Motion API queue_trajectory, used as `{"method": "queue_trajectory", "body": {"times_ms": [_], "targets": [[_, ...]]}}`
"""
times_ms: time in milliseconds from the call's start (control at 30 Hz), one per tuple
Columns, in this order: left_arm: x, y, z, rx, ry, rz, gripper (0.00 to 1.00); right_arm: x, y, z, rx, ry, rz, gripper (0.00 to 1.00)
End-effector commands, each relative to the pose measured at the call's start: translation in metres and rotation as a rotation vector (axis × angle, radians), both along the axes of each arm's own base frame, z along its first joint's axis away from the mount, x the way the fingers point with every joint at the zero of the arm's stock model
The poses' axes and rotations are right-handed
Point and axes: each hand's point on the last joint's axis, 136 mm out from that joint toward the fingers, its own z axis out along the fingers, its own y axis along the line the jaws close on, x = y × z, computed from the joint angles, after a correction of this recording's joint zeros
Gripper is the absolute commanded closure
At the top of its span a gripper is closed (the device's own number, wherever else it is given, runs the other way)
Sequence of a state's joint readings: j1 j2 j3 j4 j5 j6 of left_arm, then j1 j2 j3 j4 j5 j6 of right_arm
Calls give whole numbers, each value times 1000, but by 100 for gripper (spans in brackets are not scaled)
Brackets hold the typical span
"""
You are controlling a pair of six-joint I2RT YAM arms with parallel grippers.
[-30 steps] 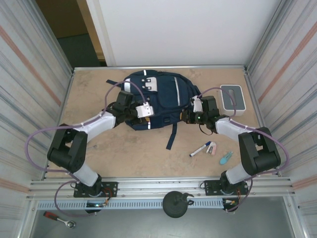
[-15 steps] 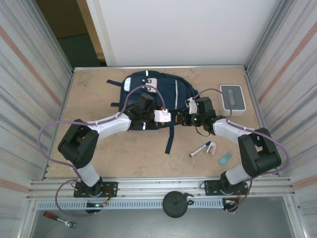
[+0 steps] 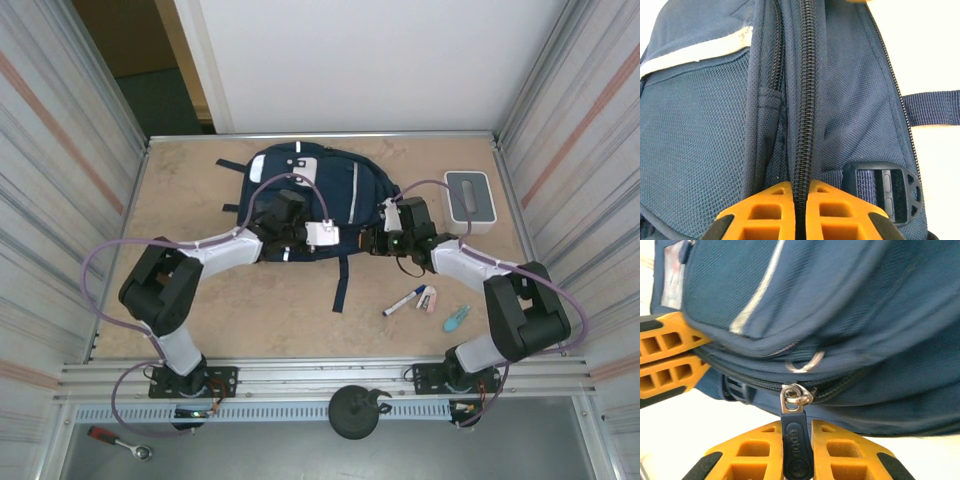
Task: Pack the student bag
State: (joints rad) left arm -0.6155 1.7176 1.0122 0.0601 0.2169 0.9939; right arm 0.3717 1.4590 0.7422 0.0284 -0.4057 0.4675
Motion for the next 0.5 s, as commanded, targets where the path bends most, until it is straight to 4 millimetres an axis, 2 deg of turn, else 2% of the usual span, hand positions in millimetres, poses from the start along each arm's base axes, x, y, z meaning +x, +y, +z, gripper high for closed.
{"method": "queue_trajectory", "body": {"times_ms": [0, 133, 267, 467], "targets": [[4, 27, 8, -6, -1, 57, 100, 15, -41, 10, -87, -20, -185, 100], [4, 45, 9, -15, 8, 93, 100, 17, -65, 6, -123, -11, -259, 100], [2, 61, 11, -33, 12, 121, 100, 19, -76, 7, -129, -14, -279, 100], [-5, 66, 13, -58, 38, 117, 100, 19, -51, 14, -51, -54, -170, 100]]}}
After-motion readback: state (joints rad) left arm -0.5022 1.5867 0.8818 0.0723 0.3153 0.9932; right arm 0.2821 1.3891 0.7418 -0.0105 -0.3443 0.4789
